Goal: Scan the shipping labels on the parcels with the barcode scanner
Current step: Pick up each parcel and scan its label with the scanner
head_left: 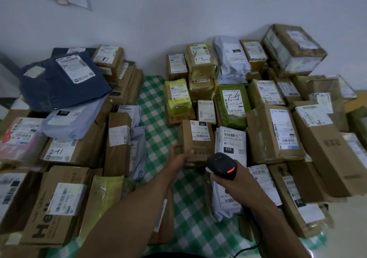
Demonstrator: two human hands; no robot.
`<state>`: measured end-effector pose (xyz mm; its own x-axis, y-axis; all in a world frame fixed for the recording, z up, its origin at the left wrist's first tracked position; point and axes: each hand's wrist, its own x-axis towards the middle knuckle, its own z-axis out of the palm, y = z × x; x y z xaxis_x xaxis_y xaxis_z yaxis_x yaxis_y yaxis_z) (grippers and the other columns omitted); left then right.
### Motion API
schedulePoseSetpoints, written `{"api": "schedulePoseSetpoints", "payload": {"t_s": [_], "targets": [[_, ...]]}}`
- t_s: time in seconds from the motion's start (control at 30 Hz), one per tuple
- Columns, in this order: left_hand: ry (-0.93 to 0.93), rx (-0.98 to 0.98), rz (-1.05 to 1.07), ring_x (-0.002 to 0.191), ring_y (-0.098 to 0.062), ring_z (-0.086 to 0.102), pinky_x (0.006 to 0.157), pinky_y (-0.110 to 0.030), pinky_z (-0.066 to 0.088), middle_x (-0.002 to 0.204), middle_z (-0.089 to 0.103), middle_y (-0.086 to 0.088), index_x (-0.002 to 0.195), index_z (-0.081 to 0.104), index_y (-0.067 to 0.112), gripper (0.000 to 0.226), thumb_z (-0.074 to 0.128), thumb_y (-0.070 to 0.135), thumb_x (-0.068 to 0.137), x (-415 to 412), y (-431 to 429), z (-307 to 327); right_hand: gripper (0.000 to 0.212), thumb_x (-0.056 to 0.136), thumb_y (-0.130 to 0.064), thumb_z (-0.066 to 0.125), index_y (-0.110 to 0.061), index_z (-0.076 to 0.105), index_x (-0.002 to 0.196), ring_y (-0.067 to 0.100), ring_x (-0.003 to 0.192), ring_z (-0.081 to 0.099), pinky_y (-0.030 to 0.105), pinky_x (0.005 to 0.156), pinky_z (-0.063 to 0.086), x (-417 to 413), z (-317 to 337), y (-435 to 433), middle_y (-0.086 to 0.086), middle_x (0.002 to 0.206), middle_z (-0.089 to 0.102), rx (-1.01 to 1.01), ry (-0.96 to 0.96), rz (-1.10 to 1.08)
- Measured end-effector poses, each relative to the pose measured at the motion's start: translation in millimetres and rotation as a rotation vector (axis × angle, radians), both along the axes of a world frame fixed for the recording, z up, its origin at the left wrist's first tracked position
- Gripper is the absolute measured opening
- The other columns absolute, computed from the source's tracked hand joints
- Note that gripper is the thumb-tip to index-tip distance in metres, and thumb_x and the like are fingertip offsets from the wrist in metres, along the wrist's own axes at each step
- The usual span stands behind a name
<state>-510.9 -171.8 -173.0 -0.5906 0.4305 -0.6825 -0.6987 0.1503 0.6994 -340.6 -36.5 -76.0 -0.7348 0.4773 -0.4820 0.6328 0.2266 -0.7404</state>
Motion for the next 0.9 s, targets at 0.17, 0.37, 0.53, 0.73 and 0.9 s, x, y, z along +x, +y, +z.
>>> {"api": "schedulePoseSetpoints", "payload": {"t_s": [0.17,0.37,0.53,0.73,0.9], "targets": [[0.053,-0.002,-0.008,0.101,-0.031,0.074,0.079,-0.042,0.064,0.132,0.061,-0.011,0.142,0.039,0.035,0.079,0.086,0.022,0.080,-5,-9,8,0.028,0.088,-0.039,0.080,-0.041,0.061,0.109,0.003,0.065,0.068,0.021,0.057,0.050,-6,13,-3,-0.007,0.087,0.074,0.018,0.013,0.029],[0.201,0.002,0.089,0.119,-0.021,0.062,0.089,-0.033,0.057,0.141,0.057,-0.004,0.154,0.037,0.037,0.087,0.084,0.017,0.083,1,-60,30,0.031,0.089,-0.038,0.080,-0.035,0.061,0.113,0.007,0.066,0.071,0.025,0.062,0.051,-14,22,-12,-0.004,0.082,0.074,0.006,0.098,-0.010],[0.294,-0.019,0.001,0.122,-0.019,0.052,0.073,-0.022,0.050,0.137,0.049,0.000,0.158,0.015,0.051,0.110,0.083,0.007,0.083,13,-86,57,0.056,0.081,-0.054,0.081,-0.036,0.058,0.129,0.020,0.098,0.072,0.044,0.087,0.060,-32,26,-28,-0.003,0.107,0.074,-0.031,0.194,-0.072],[0.400,0.079,-0.059,0.123,-0.016,0.056,0.083,-0.024,0.053,0.143,0.049,-0.002,0.146,0.014,0.061,0.111,0.087,0.010,0.081,25,-93,75,0.059,0.087,-0.038,0.081,-0.037,0.048,0.136,0.006,0.100,0.063,0.013,0.063,0.052,-37,50,-48,-0.011,0.121,0.064,-0.080,0.268,-0.059],[0.416,0.100,0.003,0.117,-0.011,0.061,0.089,-0.030,0.058,0.141,0.054,0.000,0.139,0.021,0.068,0.100,0.088,0.022,0.081,19,-93,90,0.056,0.087,-0.037,0.082,-0.039,0.052,0.134,0.005,0.096,0.068,0.020,0.071,0.058,-35,73,-50,-0.011,0.118,0.068,-0.055,0.298,-0.034]]}}
